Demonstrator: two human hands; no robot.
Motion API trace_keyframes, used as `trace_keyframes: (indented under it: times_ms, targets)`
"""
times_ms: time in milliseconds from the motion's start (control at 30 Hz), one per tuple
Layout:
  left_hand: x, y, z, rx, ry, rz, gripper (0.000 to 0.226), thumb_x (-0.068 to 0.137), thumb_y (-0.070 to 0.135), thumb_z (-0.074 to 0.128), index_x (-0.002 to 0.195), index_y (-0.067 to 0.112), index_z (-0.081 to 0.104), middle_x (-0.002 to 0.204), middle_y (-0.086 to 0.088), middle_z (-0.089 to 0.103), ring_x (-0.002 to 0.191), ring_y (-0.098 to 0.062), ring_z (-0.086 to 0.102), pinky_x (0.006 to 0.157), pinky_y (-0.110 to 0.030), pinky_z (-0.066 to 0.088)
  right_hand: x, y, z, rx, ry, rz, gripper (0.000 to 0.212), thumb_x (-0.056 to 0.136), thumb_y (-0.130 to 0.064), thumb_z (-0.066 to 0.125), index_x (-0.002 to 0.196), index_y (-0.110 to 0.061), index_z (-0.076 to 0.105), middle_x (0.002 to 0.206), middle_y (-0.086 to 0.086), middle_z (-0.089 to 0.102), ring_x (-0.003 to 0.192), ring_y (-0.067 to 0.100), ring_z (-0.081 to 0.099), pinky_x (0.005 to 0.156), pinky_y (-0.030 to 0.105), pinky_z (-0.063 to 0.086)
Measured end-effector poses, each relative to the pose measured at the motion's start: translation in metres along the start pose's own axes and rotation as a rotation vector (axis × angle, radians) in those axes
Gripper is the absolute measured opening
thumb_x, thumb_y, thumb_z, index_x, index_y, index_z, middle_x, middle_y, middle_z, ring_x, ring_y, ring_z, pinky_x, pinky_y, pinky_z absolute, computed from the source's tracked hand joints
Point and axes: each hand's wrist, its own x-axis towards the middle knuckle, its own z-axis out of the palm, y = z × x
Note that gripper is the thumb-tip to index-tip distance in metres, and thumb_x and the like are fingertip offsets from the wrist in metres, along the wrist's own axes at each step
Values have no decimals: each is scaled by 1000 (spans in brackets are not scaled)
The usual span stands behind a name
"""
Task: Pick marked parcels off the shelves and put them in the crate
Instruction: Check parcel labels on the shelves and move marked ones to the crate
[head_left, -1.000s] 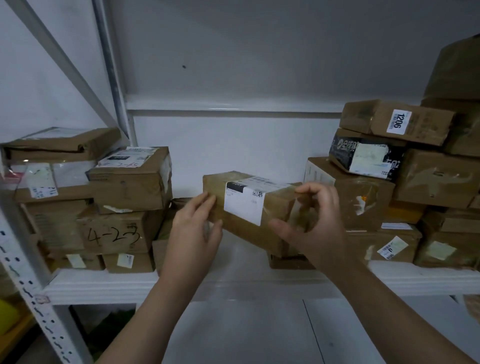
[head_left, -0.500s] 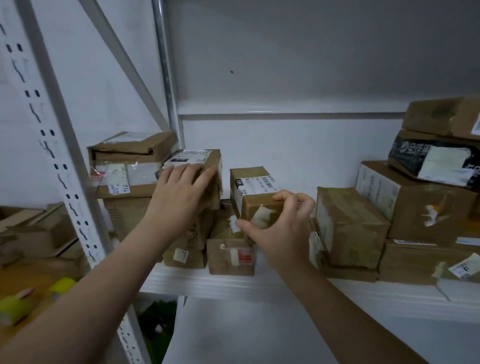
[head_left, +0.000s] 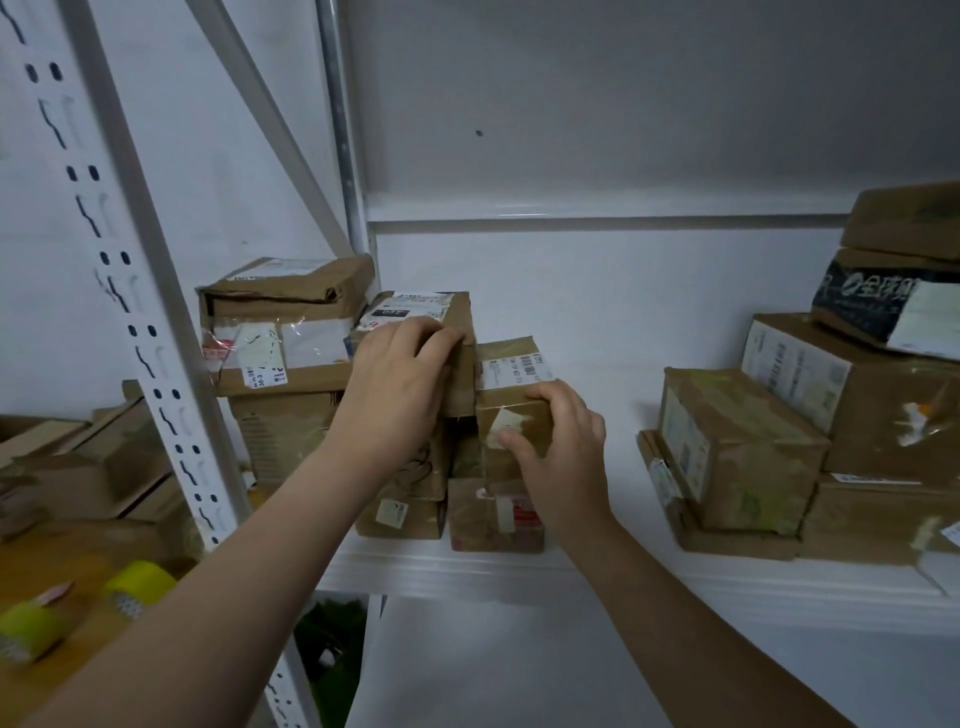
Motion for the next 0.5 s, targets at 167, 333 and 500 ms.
trace_keyframes:
  times_ms: [167, 333, 500]
  targets:
    - [0, 3, 1, -11, 0, 0, 37, 85, 21, 63, 120, 8, 58, 113, -13, 58, 104, -34, 52, 94, -47, 38, 3, 6, -17, -50, -136, -15, 59, 89, -35, 62, 141, -28, 35, 131, -8, 49, 114, 7, 33, 88, 28, 39]
    - [0, 22, -4, -67, 44, 11, 36, 89, 29, 52, 120, 12, 58, 119, -10, 56, 115, -29, 46, 106, -47, 28, -2, 16, -37, -165, -176, -24, 75, 89, -45, 60, 150, -27, 20, 145, -8, 40, 132, 16, 32, 95, 29, 32]
    - [-6, 72, 7, -200, 48, 58, 33, 84, 20, 65, 116, 11, 62, 119, -13, 60, 113, -33, 52, 100, -50, 36, -17, 31, -69, -190, -6, -77, 51, 90, -37, 52, 136, -18, 46, 136, -1, 52, 123, 20, 47, 103, 37, 39]
